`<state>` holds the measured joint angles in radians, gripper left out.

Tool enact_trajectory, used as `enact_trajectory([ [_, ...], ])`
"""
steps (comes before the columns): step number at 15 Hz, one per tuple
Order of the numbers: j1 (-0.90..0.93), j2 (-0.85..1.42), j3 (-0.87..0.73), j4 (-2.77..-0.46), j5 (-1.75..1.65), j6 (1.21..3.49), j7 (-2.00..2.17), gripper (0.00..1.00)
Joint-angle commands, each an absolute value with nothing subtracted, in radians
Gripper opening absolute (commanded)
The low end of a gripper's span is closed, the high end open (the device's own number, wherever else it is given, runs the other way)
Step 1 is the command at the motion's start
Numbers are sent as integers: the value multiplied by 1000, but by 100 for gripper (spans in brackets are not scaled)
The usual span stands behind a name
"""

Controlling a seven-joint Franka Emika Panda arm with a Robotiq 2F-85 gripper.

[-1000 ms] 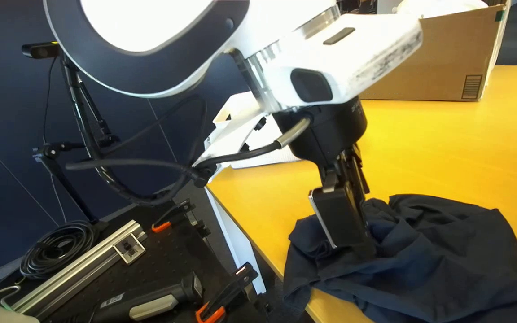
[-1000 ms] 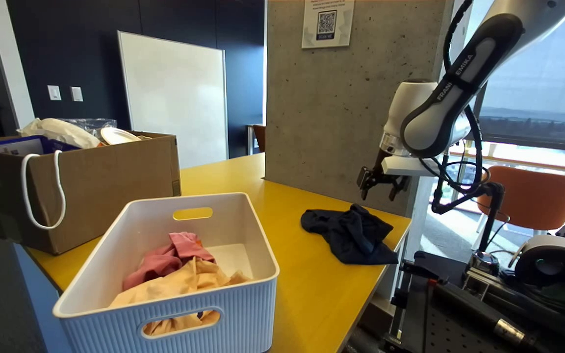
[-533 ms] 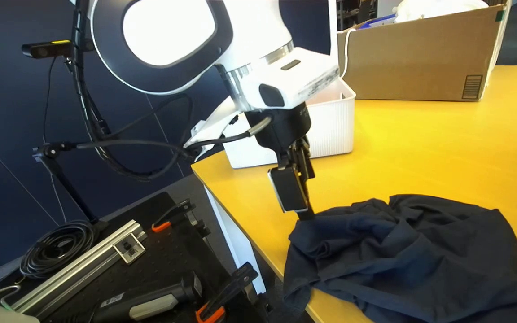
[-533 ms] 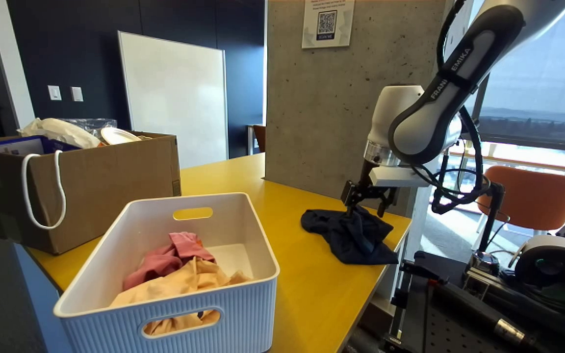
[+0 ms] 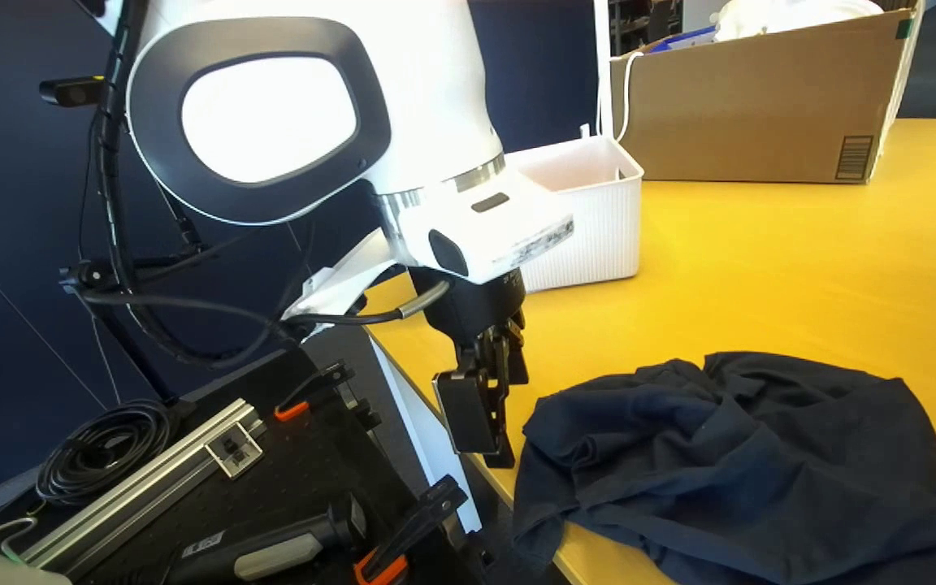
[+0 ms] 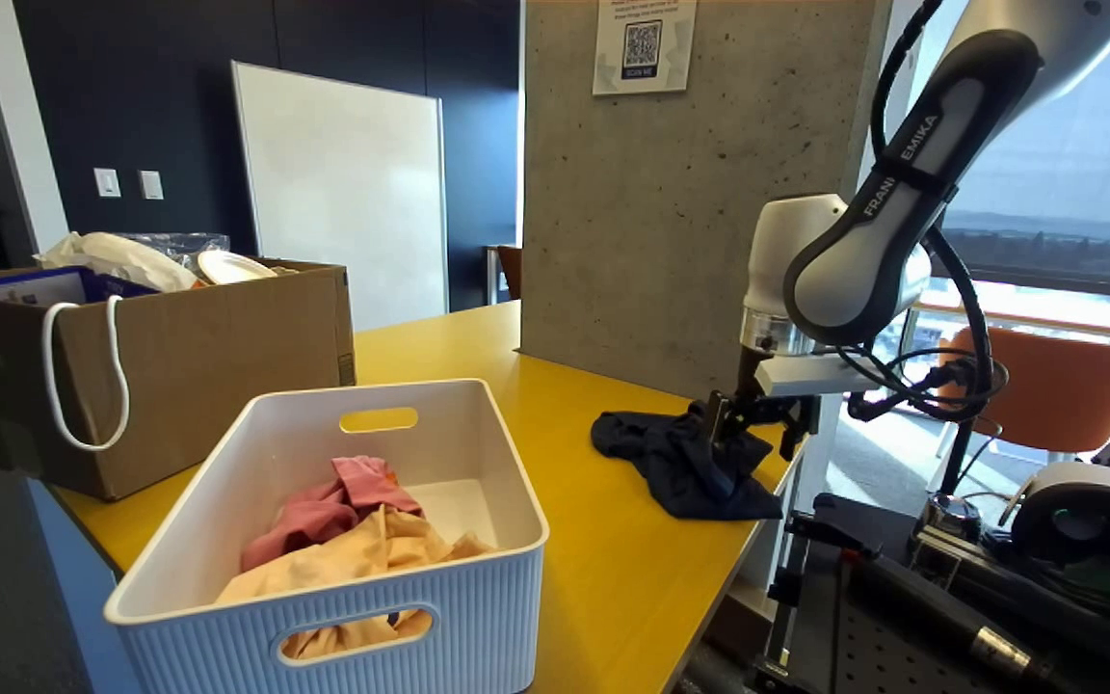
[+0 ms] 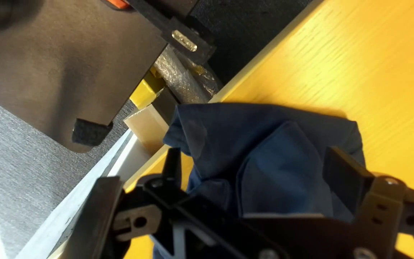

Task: Fold the shirt on the table

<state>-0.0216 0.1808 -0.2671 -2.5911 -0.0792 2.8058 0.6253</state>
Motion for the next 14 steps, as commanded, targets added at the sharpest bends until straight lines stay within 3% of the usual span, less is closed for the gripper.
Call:
enact_trajectory([
  [1,-15,246,-260,-2530,-79,2815,628,100],
  [14,0,576,-209,-2293,37,2836,575,100],
])
